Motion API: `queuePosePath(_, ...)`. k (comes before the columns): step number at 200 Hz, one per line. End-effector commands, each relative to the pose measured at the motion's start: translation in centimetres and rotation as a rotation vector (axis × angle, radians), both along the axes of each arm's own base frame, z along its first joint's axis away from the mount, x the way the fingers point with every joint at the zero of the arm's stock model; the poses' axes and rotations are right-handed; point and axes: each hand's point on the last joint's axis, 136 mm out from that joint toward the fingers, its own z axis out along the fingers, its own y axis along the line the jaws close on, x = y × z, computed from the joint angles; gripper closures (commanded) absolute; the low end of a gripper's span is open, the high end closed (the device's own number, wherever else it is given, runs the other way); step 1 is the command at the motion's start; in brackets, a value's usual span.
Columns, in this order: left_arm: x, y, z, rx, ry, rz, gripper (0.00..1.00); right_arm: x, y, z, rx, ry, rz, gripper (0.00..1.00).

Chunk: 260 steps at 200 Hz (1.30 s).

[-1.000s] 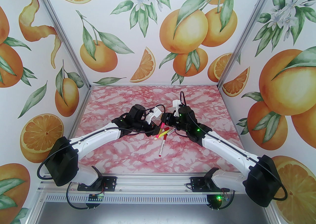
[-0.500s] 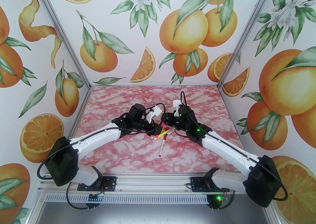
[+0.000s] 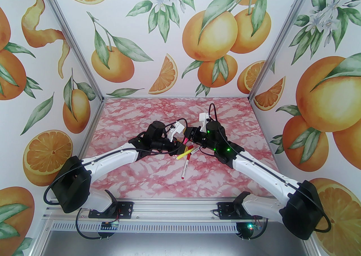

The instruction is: Open the pen caps

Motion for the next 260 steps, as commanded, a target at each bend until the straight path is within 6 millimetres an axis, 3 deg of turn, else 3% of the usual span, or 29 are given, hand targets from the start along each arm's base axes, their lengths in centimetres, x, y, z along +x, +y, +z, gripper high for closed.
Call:
queuePosePath(1,-0.2,0.0,1.3,-0.046,-0.036,0.009,0.73,-0.3,0.5,0.9,0.053,-0.022,0.014,0.88)
queuePosePath(29,-0.2,0.2,1.1,-0.021,-0.045,0.014,0.84,-0.3,0.2,0.1,0.022,-0.011,0.003,0.88)
queuePosePath(97,-0.1,0.4,-1.4,0.165,-0.118,0.068,0.98,0.5,-1.6,0.0,-0.022,-0.010,-0.106,0.90)
queuePosePath(150,-1.3,0.0,-1.5,0.153,-0.112,0.033,0.99,1.4,-3.1,2.0,-0.074,-0.066,-0.180,0.90)
queuePosePath(196,-2.4,-0.3,-1.6,0.124,-0.088,-0.021,0.99,2.2,-3.5,4.5,-0.010,-0.132,-0.162,0.90)
queuePosePath(260,-3.5,-0.3,-0.9,0.097,-0.053,-0.051,1.00,3.2,-5.7,5.8,0.017,-0.182,-0.178,0.90)
